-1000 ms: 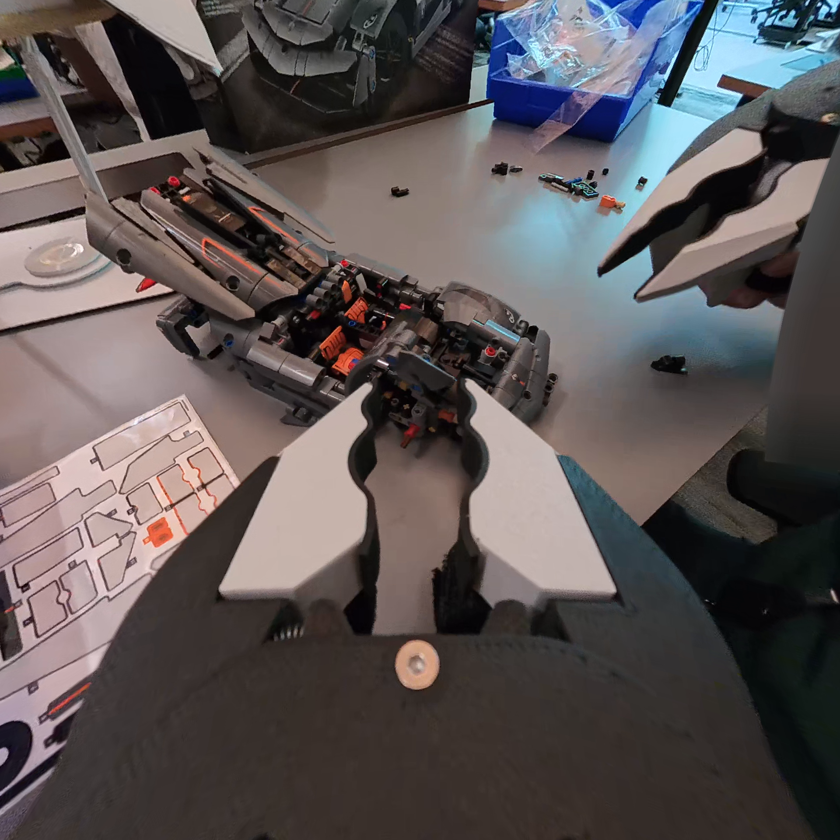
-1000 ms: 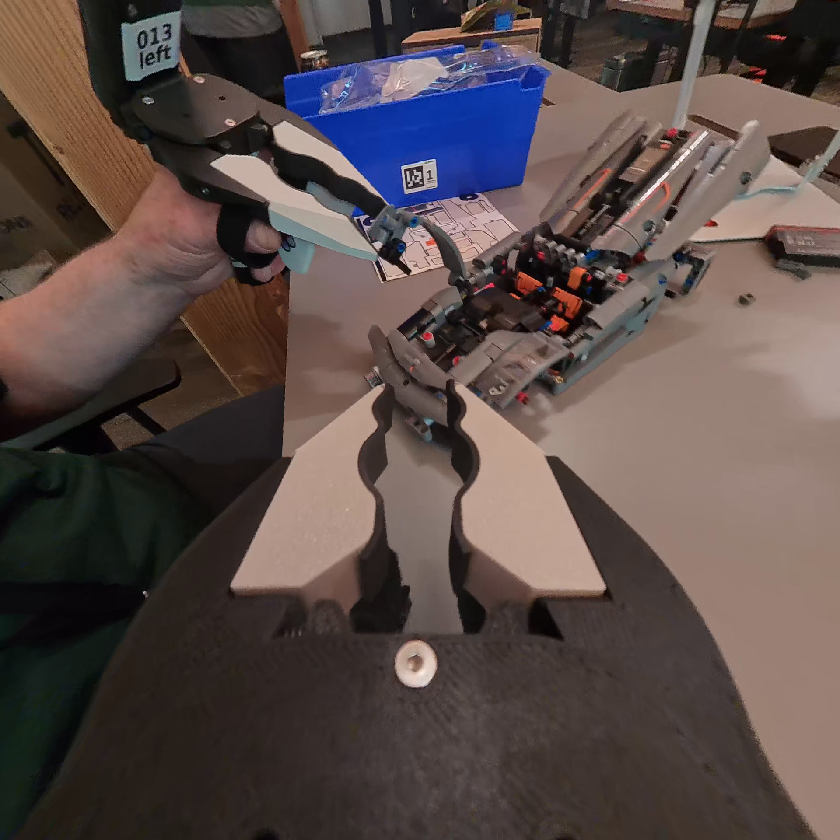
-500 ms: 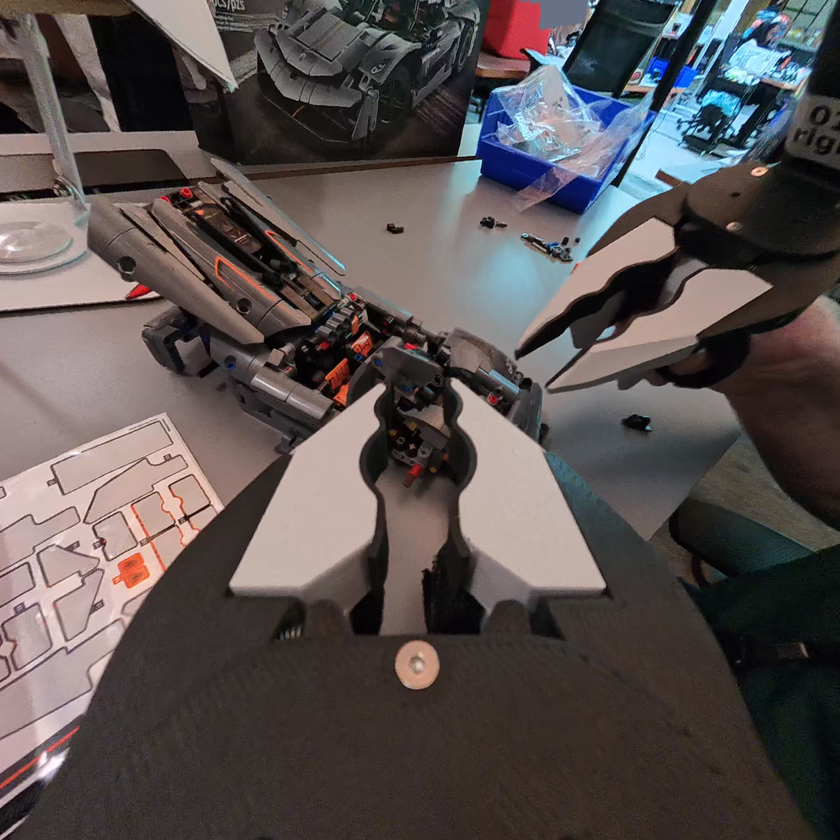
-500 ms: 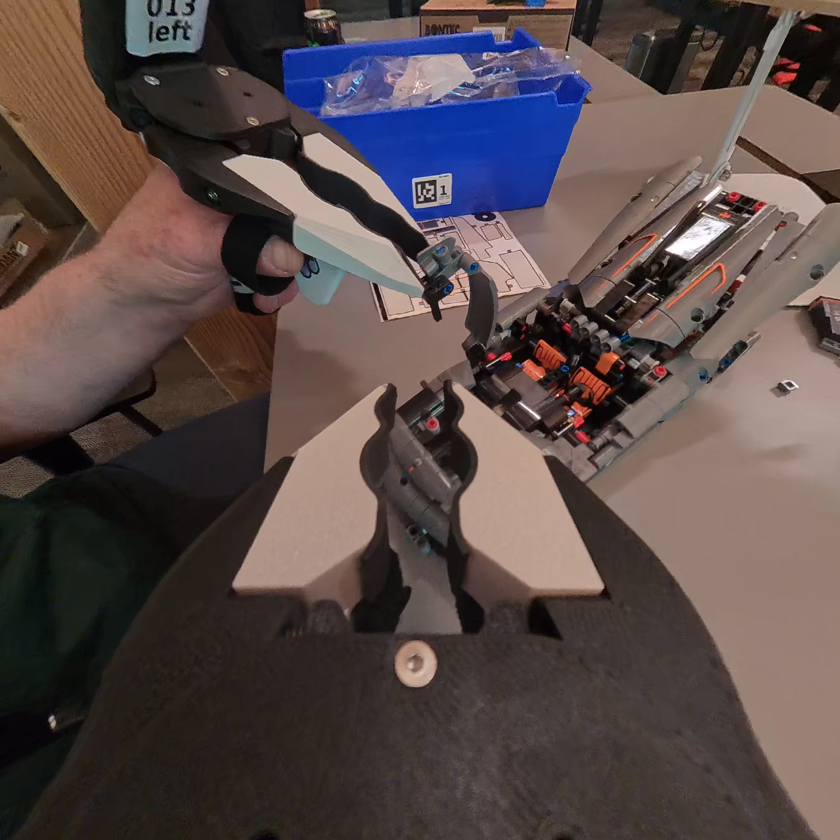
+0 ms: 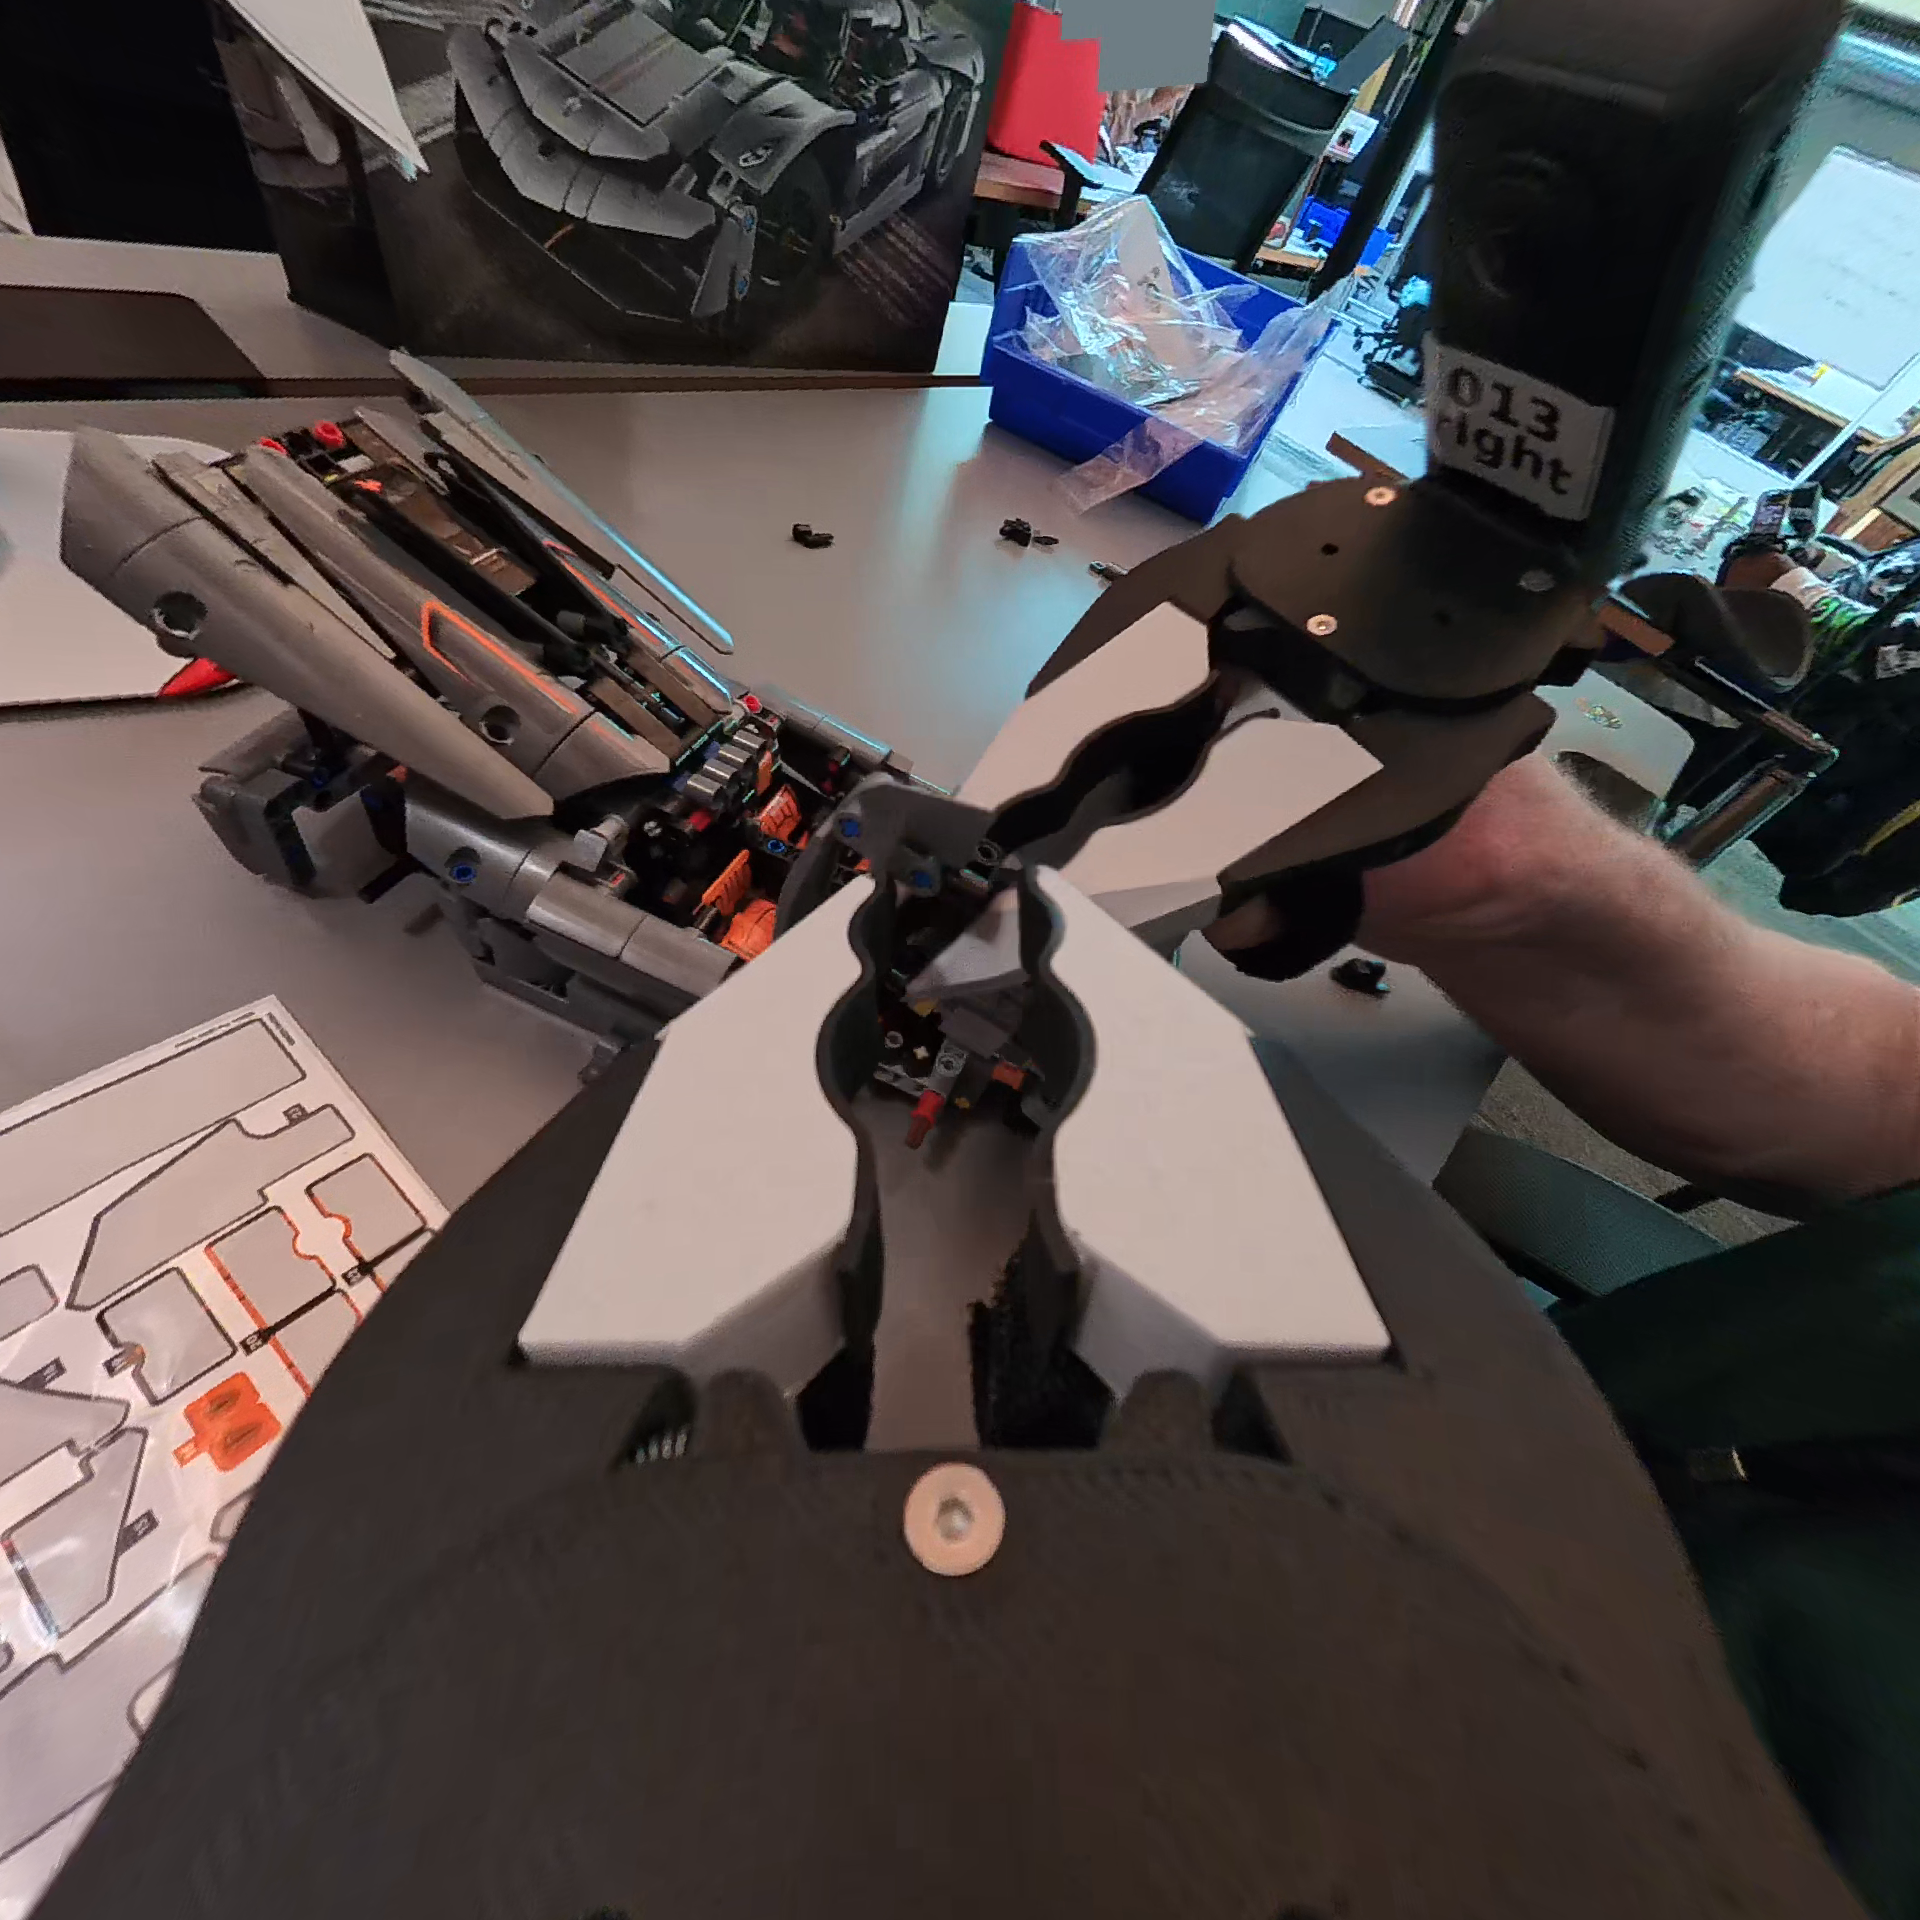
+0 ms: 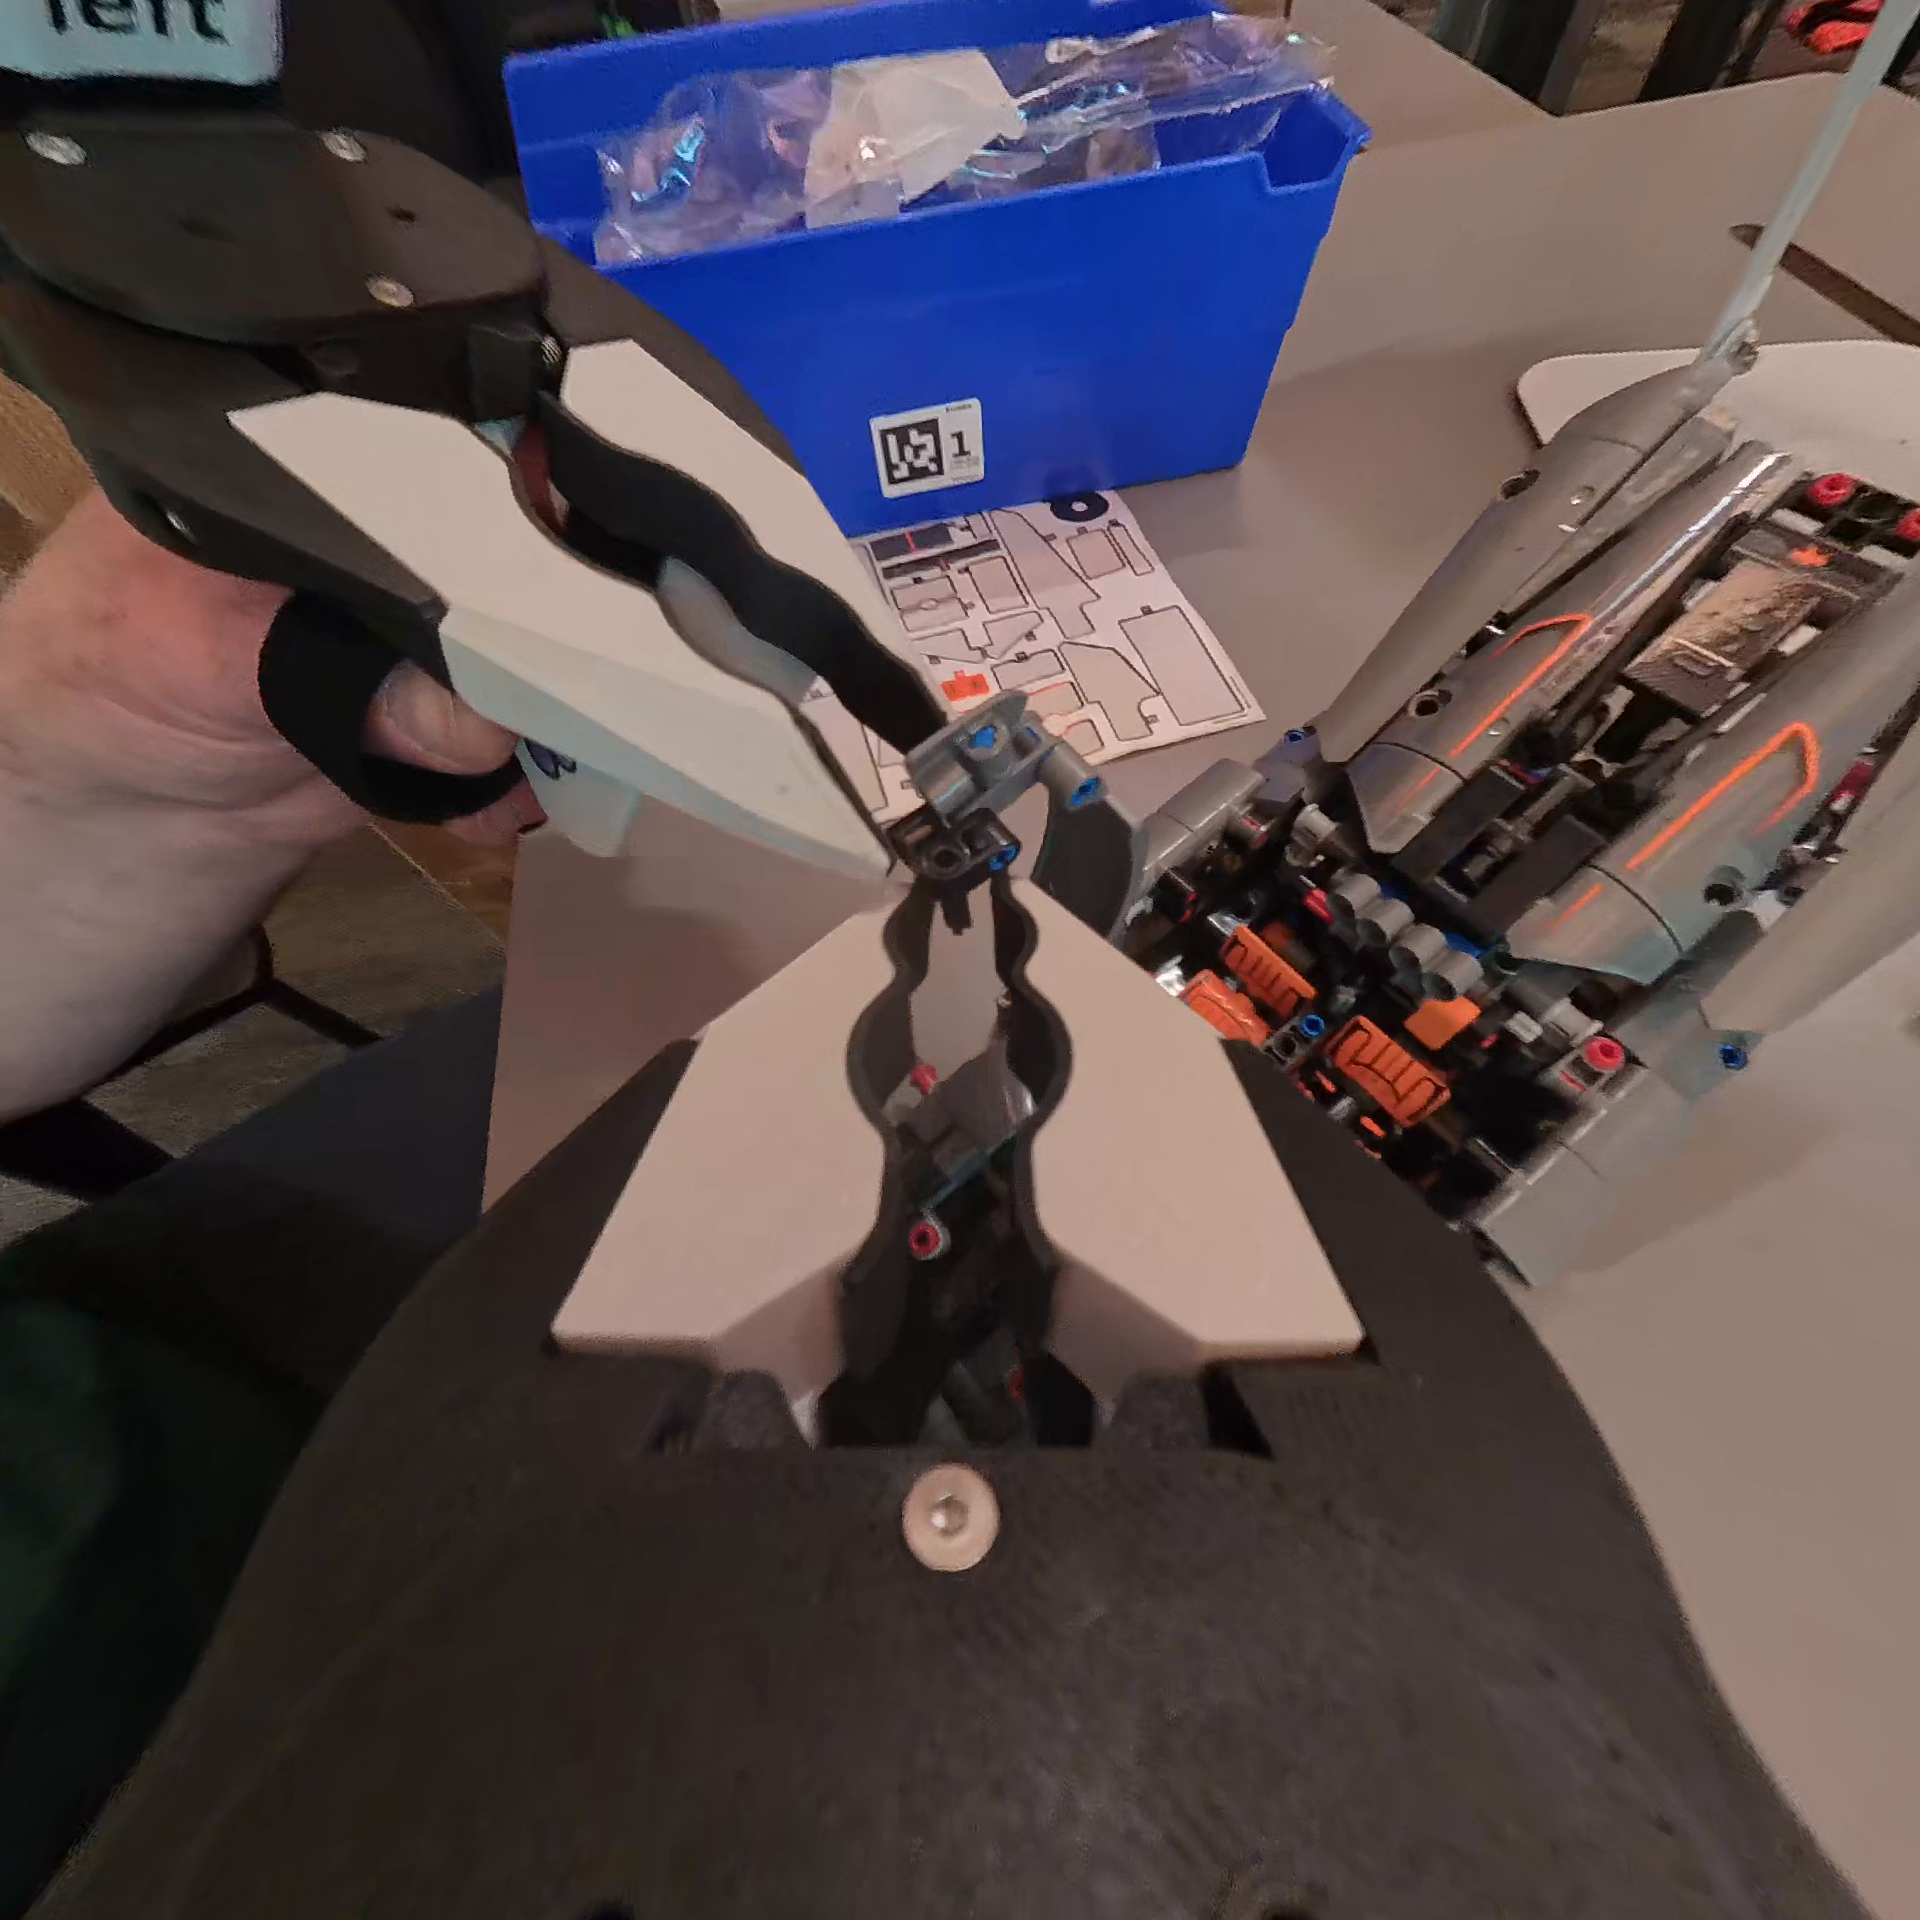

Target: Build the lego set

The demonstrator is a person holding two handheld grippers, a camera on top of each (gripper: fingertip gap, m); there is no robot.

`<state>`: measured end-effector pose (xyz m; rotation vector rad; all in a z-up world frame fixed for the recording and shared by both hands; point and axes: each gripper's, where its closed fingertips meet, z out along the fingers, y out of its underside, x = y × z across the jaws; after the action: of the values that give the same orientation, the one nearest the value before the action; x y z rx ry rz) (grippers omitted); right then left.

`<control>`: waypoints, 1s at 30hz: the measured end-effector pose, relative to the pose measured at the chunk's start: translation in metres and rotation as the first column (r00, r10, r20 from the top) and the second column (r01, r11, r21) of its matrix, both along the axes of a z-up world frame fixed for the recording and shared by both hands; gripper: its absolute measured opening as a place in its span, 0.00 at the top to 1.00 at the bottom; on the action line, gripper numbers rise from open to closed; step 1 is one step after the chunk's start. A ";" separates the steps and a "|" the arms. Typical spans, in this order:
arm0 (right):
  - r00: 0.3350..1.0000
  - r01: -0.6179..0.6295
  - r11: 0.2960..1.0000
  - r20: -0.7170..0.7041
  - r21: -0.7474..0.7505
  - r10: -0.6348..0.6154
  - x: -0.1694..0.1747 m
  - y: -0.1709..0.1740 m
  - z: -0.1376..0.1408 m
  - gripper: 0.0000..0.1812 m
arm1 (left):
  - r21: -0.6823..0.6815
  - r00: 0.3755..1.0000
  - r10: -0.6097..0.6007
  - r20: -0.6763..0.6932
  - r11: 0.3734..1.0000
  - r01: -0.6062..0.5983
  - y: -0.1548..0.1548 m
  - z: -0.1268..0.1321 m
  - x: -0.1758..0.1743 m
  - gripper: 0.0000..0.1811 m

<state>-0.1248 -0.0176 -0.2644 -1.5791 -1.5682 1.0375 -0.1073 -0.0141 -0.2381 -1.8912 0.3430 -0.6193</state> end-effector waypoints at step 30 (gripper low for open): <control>0.994 -0.095 0.977 0.028 -0.191 0.103 0.009 -0.010 0.016 0.98 | 0.106 0.983 -0.162 -0.082 0.980 0.170 0.020 0.019 0.003 0.94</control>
<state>-0.1156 -0.0274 -0.2484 -1.6685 -1.6278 1.2499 -0.1040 0.0058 -0.2186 -1.7912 0.5769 -0.6292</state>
